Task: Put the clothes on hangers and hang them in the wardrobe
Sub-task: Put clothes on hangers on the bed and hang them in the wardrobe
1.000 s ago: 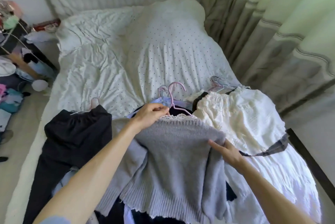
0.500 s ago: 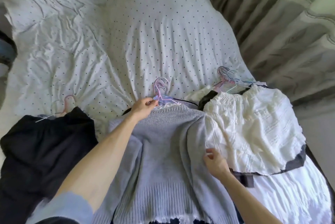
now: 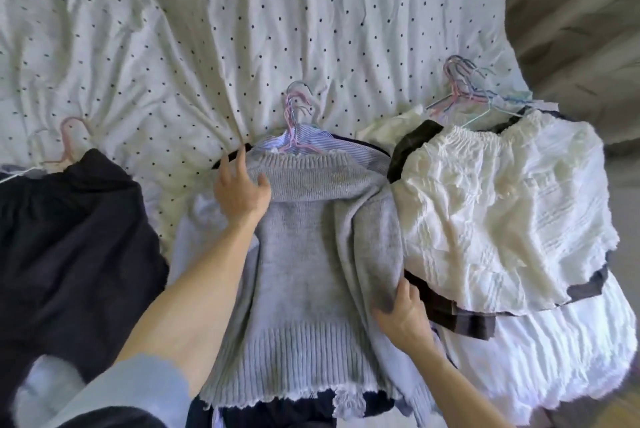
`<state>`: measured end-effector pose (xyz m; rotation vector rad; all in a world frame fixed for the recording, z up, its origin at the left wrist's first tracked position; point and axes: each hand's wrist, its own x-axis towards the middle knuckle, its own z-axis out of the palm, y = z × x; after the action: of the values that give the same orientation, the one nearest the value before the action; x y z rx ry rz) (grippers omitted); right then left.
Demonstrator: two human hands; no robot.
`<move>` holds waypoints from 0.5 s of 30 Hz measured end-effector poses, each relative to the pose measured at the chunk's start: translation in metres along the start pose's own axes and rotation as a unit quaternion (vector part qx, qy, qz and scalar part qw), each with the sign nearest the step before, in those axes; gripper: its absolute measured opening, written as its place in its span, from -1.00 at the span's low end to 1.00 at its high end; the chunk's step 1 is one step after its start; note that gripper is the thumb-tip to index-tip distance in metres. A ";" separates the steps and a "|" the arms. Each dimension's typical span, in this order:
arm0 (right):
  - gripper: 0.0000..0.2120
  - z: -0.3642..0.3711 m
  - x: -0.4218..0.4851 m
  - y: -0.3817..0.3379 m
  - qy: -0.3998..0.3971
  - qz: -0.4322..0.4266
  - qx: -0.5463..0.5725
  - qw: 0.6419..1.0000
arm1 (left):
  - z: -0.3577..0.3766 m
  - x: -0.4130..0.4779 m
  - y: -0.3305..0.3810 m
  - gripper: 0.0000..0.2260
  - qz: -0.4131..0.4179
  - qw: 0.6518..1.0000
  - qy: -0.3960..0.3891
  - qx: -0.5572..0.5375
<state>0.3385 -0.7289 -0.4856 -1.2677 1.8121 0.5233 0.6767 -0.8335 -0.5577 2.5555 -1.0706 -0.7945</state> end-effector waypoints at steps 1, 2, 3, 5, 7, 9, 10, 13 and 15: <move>-0.18 0.004 -0.002 0.003 0.000 0.017 0.007 1.000 | -0.002 -0.021 -0.023 -0.38 -0.027 0.999 0.026 0.011; -0.13 0.008 -0.005 0.007 -0.001 0.038 0.012 0.999 | -0.005 -0.045 -0.048 -0.35 -0.049 0.997 0.052 0.018; -0.08 0.012 -0.008 0.011 -0.003 0.062 0.012 0.998 | -0.009 -0.070 -0.074 -0.32 -0.076 0.994 0.069 0.027; 0.01 0.016 -0.016 0.017 -0.017 0.101 -0.014 0.995 | -0.020 -0.121 -0.120 -0.26 -0.160 0.986 0.029 0.034; 0.07 0.016 -0.021 0.022 -0.049 0.122 -0.060 0.990 | -0.031 -0.170 -0.158 -0.21 -0.216 0.971 -0.092 0.045; 0.11 0.014 -0.026 0.029 -0.068 0.116 -0.076 0.988 | -0.042 -0.216 -0.181 -0.27 -0.206 0.954 -0.198 0.093; 0.08 0.012 -0.031 0.032 -0.070 0.102 -0.079 0.989 | -0.045 -0.232 -0.187 -0.38 -0.194 0.949 -0.220 0.115; -0.31 0.001 -0.042 0.037 -0.040 0.044 -0.083 0.995 | -0.052 -0.263 -0.169 -0.68 -0.190 0.956 -0.192 0.111; -0.47 -0.007 -0.048 0.042 -0.029 0.023 -0.066 0.997 | -0.055 -0.272 -0.145 -0.64 -0.201 0.959 -0.189 0.060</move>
<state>0.3036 -0.6904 -0.4474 -1.2885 1.7866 0.7083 0.6343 -0.5355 -0.4701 2.8413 -0.7077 -1.4075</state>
